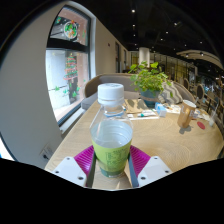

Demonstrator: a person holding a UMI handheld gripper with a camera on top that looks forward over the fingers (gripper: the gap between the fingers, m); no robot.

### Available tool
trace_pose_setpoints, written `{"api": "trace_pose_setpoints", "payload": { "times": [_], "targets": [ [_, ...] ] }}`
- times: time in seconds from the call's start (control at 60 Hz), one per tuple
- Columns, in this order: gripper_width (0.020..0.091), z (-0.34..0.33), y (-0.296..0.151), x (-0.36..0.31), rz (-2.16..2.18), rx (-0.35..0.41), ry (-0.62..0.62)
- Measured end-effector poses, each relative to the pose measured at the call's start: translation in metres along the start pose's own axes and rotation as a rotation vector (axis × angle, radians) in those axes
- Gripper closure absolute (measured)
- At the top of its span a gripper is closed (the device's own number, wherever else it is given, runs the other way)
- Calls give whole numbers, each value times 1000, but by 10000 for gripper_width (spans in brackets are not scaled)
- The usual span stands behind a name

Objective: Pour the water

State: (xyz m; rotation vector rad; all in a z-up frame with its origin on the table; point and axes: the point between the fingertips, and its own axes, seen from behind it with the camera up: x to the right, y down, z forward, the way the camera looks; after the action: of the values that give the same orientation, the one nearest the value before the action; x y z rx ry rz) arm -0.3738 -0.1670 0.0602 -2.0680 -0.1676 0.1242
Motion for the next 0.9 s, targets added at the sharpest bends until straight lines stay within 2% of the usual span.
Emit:
{"api": "trace_pose_setpoints", "payload": {
  "times": [0.217, 0.35, 0.55, 0.75, 0.9],
  "targets": [
    [696, 2, -5, 6, 9, -8, -15],
    [700, -2, -24, 10, 45, -4, -40],
    [703, -15, -114, 34, 267, 76, -147],
    [703, 1, -221, 96, 592, 170, -317],
    [703, 31, -264, 151, 936, 165, -454]
  ]
}}
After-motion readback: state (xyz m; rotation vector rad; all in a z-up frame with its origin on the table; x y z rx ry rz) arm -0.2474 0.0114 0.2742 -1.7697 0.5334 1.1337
